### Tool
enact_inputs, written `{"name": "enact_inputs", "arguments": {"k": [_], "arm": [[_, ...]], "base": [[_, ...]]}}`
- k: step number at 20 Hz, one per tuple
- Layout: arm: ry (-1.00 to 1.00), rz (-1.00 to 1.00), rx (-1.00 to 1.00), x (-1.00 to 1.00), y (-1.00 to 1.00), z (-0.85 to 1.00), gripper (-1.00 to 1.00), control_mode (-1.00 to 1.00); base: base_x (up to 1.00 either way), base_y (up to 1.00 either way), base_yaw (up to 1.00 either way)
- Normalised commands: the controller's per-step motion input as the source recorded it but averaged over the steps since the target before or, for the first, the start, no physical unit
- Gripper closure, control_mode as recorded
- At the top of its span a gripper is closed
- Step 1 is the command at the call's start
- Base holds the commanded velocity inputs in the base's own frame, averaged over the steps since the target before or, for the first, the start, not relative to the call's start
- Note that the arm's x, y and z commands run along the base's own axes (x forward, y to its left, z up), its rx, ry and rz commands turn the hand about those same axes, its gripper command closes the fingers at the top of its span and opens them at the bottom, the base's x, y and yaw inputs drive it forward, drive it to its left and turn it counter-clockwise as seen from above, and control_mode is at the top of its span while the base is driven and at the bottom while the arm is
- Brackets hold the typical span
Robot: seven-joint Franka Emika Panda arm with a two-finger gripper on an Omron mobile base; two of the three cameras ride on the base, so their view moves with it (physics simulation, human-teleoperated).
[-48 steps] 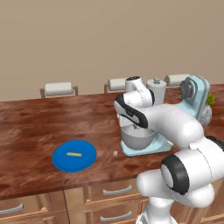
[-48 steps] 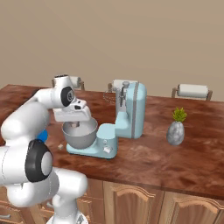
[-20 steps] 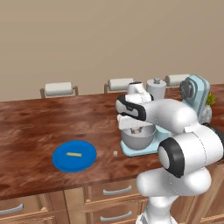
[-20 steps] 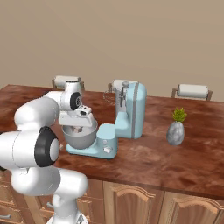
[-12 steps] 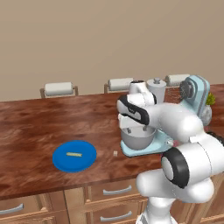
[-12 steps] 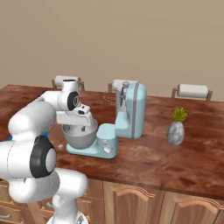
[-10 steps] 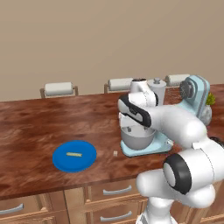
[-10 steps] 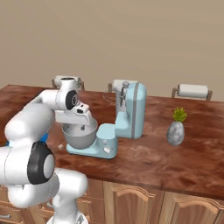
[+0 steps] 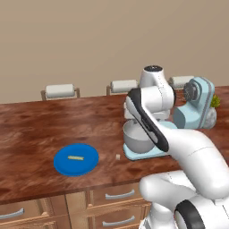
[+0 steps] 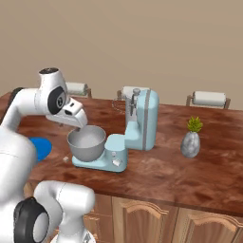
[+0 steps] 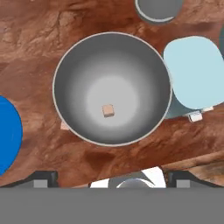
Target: Add butter and sugar cubes to the stand mixer bowl and then turn on the stand mixer to begin making frosting.
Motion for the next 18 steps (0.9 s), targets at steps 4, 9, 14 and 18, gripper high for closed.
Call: {"name": "enact_inputs", "arguments": {"k": [4,9,14,18], "arm": [[-0.14,-0.38,0.0,-0.74,0.47,0.25,-1.0,-1.0],[-0.19,-0.48,-0.02,-0.62,0.66,0.01,-1.0,-1.0],[-0.22,-0.5,-0.08,-0.18,0.5,-0.01,-1.0,-1.0],[-0.19,-0.41,-0.06,0.0,0.14,-0.14,-1.0,-1.0]], "base": [[0.0,0.0,0.0],[0.0,0.0,0.0],[0.0,0.0,0.0],[0.0,0.0,0.0]]}}
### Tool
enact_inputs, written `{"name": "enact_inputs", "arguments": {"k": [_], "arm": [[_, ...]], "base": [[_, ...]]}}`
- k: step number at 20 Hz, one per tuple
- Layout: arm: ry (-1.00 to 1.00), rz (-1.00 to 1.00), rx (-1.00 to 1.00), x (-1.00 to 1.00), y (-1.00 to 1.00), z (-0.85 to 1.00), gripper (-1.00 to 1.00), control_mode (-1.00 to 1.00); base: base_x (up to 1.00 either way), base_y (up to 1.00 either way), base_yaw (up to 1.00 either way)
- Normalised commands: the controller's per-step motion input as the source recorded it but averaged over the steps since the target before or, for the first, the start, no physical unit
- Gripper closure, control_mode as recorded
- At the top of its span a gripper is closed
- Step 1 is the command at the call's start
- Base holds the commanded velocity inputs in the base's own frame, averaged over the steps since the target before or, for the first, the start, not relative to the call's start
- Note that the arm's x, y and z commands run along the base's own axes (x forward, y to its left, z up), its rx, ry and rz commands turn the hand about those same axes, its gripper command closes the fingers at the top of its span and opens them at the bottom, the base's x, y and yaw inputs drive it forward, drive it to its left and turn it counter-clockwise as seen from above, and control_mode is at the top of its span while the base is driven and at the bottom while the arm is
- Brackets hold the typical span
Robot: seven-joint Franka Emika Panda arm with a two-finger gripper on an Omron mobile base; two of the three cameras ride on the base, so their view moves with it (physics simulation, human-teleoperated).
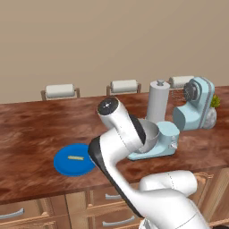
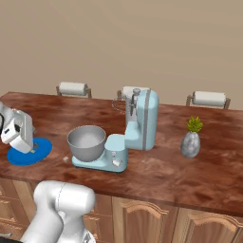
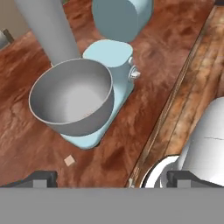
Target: Add butter and sugar cubes to the stand mixer bowl and then turn on the stand mixer to begin making frosting.
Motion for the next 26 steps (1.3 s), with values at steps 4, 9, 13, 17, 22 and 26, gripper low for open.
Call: {"name": "enact_inputs", "arguments": {"k": [4,9,13,17,22,26], "arm": [[-0.06,-0.31,0.0,0.0,0.0,-0.23,-1.0,-1.0],[0.01,-0.25,0.02,0.0,-0.07,-0.26,-1.0,-1.0],[0.0,-0.2,0.0,0.02,-0.01,-0.19,-1.0,-1.0],[0.0,-0.17,0.0,0.15,0.0,-0.12,-1.0,-1.0],[0.01,-0.1,0.0,0.23,0.0,-0.14,-1.0,-1.0],[0.05,-0.03,0.0,0.35,0.0,-0.22,-1.0,-1.0]], "base": [[0.0,0.0,0.0],[0.0,0.0,0.0],[0.0,0.0,0.0],[0.0,0.0,0.0],[0.0,0.0,0.0],[0.0,0.0,0.0]]}}
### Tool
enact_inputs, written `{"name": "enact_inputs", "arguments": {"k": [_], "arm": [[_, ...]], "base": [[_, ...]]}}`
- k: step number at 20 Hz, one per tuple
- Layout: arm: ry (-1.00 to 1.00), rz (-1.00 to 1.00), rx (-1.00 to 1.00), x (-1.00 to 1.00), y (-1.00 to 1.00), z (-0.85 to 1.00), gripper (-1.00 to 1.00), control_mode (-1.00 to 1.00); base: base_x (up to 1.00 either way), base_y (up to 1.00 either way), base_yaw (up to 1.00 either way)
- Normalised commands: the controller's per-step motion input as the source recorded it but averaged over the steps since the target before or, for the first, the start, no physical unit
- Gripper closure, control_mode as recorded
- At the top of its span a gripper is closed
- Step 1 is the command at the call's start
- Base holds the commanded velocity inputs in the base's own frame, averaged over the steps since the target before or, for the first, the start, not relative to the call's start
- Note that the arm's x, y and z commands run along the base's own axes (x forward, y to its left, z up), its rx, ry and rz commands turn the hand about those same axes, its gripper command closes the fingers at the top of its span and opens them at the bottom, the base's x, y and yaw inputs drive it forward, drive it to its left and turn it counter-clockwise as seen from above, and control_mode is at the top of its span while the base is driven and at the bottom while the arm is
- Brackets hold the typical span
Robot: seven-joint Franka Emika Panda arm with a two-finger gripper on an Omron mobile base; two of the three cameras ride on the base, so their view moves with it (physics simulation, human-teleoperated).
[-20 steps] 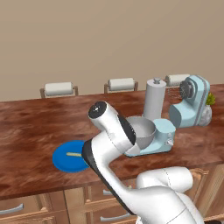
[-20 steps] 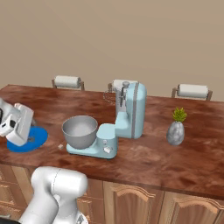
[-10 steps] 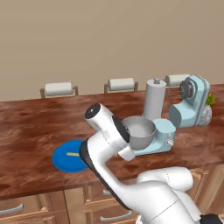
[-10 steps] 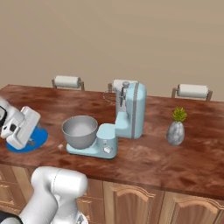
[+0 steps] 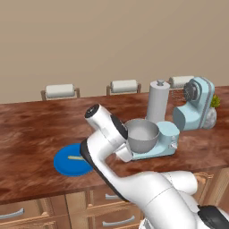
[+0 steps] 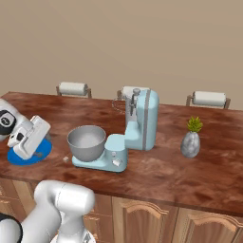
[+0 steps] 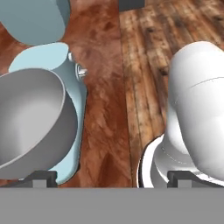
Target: Add butter and sugar cubes to the stand mixer bowl and then turn on the stand mixer to begin making frosting.
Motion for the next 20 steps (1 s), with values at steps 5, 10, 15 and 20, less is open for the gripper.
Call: {"name": "enact_inputs", "arguments": {"k": [5,10,15,20], "arm": [[0.03,0.0,0.0,0.31,0.0,-0.28,-1.0,-1.0],[0.0,0.0,0.0,0.13,0.0,-0.32,-1.0,-1.0],[0.0,0.0,0.0,0.02,0.0,-0.27,-1.0,-1.0],[0.0,0.0,0.0,0.14,0.0,-0.28,-1.0,-1.0]], "base": [[0.0,0.0,0.0],[0.0,0.0,0.0],[0.0,0.0,0.0],[0.0,0.0,0.0]]}}
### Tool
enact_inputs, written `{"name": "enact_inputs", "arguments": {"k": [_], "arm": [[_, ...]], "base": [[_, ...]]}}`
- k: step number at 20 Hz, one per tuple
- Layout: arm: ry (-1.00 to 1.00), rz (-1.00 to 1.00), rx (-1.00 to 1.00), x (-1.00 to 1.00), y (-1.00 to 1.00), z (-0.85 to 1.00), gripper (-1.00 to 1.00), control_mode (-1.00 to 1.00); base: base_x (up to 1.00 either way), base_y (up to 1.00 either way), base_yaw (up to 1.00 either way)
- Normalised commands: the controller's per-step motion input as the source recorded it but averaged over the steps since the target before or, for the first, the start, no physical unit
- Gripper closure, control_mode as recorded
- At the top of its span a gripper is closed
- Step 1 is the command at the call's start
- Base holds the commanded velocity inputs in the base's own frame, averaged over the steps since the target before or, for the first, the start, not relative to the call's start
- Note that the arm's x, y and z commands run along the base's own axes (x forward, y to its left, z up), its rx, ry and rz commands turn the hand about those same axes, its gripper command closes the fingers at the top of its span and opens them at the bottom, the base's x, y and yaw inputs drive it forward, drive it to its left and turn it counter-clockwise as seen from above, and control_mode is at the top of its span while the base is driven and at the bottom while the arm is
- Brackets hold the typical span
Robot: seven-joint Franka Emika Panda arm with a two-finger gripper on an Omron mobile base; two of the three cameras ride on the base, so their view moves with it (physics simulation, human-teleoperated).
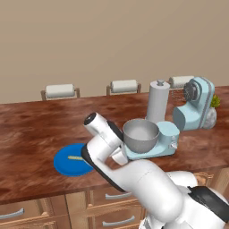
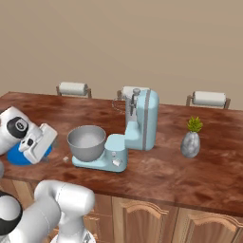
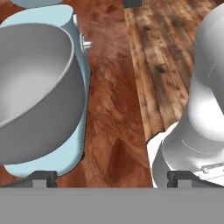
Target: Add butter and sugar cubes to the stand mixer bowl and then turn on the stand mixer to begin making frosting.
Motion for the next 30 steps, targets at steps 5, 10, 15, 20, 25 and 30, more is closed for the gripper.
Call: {"name": "enact_inputs", "arguments": {"k": [5,10,15,20,25,30], "arm": [[0.01,0.0,0.0,0.18,0.0,-0.25,-1.0,-1.0],[0.02,0.0,0.0,0.2,0.0,-0.2,-1.0,-1.0],[0.05,0.0,0.0,0.29,0.02,-0.16,-1.0,-1.0],[0.06,0.0,0.0,0.27,0.05,-0.18,-1.0,-1.0],[0.06,0.0,0.0,0.22,0.09,-0.21,-1.0,-1.0],[0.04,0.0,0.0,0.15,0.06,-0.21,-1.0,-1.0]], "base": [[0.0,0.0,0.0],[0.0,0.0,0.0],[0.0,0.0,0.0],[0.0,0.0,0.0],[0.0,0.0,0.0],[0.0,0.0,0.0]]}}
